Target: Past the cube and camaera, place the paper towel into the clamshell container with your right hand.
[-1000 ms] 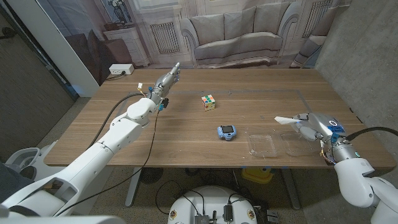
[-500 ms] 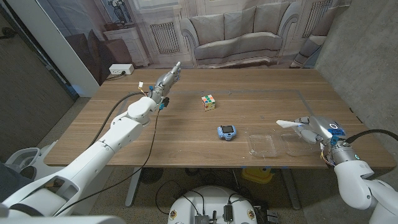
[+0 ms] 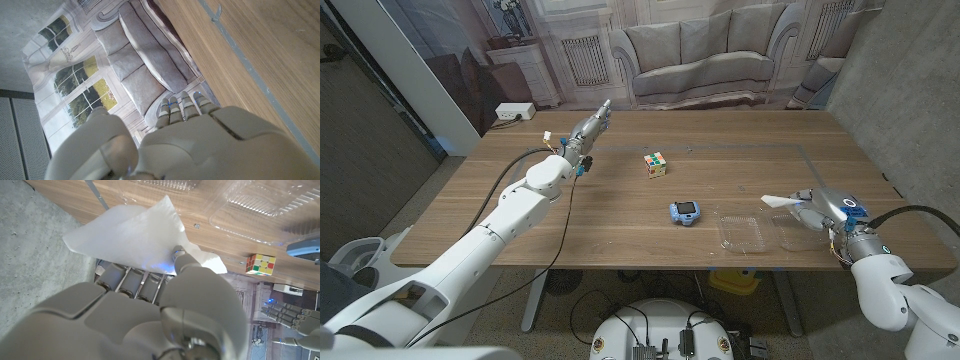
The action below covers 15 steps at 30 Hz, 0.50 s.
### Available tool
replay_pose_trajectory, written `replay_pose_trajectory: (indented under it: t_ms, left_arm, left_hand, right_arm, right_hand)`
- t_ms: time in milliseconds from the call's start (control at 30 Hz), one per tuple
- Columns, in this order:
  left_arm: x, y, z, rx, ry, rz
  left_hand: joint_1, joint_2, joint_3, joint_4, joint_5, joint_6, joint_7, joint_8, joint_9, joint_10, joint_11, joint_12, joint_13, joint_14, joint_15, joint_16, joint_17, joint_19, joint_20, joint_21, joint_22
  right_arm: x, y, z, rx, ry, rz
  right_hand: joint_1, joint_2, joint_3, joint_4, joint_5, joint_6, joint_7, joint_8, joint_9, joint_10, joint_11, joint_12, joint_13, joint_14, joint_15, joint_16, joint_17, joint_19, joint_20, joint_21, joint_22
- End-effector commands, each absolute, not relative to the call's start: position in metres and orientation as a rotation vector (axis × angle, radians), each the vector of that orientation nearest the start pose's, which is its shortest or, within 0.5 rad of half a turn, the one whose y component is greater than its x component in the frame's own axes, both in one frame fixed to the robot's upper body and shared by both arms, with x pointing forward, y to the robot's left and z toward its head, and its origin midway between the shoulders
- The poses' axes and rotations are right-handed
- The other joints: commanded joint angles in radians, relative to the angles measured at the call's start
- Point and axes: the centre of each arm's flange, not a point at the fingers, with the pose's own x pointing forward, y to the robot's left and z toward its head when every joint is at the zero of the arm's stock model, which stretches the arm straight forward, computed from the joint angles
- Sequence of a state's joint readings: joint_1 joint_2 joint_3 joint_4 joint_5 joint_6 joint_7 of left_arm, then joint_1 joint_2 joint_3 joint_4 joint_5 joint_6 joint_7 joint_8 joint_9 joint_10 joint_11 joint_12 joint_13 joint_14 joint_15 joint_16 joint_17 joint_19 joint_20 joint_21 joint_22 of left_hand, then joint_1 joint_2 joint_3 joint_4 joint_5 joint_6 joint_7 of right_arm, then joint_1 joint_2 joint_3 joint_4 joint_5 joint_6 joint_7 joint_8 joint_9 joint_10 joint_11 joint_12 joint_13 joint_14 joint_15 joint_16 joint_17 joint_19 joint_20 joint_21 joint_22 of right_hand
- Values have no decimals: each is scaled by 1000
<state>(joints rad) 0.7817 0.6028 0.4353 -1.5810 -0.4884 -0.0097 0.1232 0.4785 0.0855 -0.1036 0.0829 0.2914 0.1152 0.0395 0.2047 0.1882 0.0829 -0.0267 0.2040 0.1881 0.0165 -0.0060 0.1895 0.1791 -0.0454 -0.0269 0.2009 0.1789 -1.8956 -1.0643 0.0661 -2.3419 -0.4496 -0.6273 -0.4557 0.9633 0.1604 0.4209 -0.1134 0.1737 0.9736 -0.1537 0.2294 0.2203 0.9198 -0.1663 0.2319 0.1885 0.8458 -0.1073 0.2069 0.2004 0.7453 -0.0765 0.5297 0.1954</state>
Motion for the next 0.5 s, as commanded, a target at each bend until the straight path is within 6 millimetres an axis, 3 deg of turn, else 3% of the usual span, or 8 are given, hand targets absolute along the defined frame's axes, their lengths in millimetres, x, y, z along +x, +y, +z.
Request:
replay_pose_trajectory:
  t_ms: [33,500]
  left_arm:
    - [632,244,40,210,-575,-190]
    - [638,242,40,210,-569,-205]
  left_hand:
    - [1,6,-7,2,1,8,1,-4,2,11,2,0,5,8,1,-1,4,-3,1,0,2]
    - [1,7,-10,2,1,8,3,-4,2,10,0,0,5,7,2,-1,4,-3,1,0,2]
  right_arm:
    - [418,-346,-115,-1389,-321,-392]
    - [418,-342,-123,-1372,-292,-403]
  right_hand:
    - [3,-8,3,-8,3,12,0,1,5,8,-9,-5,2,8,-123,0,1,1,-131,11,2]
    - [-3,-12,0,-8,2,15,0,0,5,11,-3,-6,2,8,-122,0,1,-1,-131,11,1]
